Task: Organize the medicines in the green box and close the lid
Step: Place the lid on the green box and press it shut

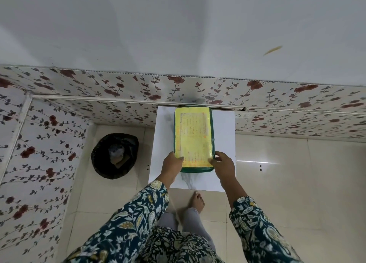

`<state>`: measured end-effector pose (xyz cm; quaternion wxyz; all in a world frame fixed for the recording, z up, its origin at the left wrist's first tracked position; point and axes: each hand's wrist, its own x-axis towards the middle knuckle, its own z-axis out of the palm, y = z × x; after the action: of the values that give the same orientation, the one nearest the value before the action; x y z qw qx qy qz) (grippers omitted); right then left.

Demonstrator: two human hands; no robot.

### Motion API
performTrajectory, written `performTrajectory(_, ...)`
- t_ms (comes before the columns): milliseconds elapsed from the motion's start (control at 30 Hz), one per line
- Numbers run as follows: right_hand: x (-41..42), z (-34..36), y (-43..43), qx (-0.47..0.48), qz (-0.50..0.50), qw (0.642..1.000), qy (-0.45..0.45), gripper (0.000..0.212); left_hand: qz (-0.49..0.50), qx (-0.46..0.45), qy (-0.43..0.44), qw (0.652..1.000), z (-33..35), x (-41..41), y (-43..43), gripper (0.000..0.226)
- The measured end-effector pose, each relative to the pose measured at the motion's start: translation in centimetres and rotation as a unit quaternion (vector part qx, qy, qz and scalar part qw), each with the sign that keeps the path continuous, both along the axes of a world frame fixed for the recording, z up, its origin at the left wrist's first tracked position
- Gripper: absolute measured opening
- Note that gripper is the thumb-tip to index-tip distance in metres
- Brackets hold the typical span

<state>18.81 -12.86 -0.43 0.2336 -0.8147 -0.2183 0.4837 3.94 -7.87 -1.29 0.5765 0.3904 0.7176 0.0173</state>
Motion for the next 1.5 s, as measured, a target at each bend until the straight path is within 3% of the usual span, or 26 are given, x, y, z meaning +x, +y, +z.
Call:
performTrajectory(233, 1.0, -0.3, 0.3, -0.022, 0.051, 0.998, -0.003, 0.037, 0.003, 0.017, 0.009, 1.0, -0.2, 0.8, -0.2, 0.029)
performTrajectory(467, 1.9, -1.2, 0.3, -0.039, -0.042, 0.998, 0.019, 0.038, -0.052, 0.048, 0.024, 0.997, -0.3, 0.5, 0.1, 0.029)
performTrajectory(567, 2.1, -0.8, 0.4, -0.049, -0.046, 0.997, 0.046, 0.045, -0.107, 0.065, 0.029, 0.992, 0.0, 0.5, 0.5, 0.042)
performTrajectory(633, 2.1, -0.5, 1.1, -0.03, -0.003, 0.999, 0.01, 0.052, -0.166, 0.113, 0.075, 0.977, 0.2, 0.4, 0.9, 0.063)
performTrajectory(700, 2.0, -0.1, 2.9, 0.033, 0.086, 0.993, -0.073, 0.055, -0.239, 0.215, 0.142, 0.936, 0.2, 0.3, 2.2, 0.077)
performTrajectory(767, 1.8, 0.1, 5.4, 0.075, 0.209, 0.964, -0.148, 0.059, -0.324, 0.27, 0.164, 0.891, -0.2, 0.4, 4.2, 0.077)
performTrajectory(833, 1.6, -0.1, 7.4, 0.068, 0.311, 0.93, -0.186, 0.062, -0.388, 0.268, 0.176, 0.864, -0.7, 0.5, 6.0, 0.072)
performTrajectory(1033, 1.7, -1.3, 8.3, 0.027, 0.402, 0.884, -0.237, 0.063, -0.423, 0.224, 0.145, 0.866, -1.9, 0.0, 7.6, 0.07)
performTrajectory(1367, 1.3, -1.1, 9.8, 0.0, 0.393, 0.891, -0.226, 0.064, -0.432, 0.232, 0.178, 0.853, -0.7, 1.0, 9.0, 0.068)
performTrajectory(1500, 1.9, -0.2, 9.1, 0.0, 0.34, 0.923, -0.181, 0.06, -0.424, 0.281, 0.183, 0.841, -0.3, 0.7, 8.0, 0.066)
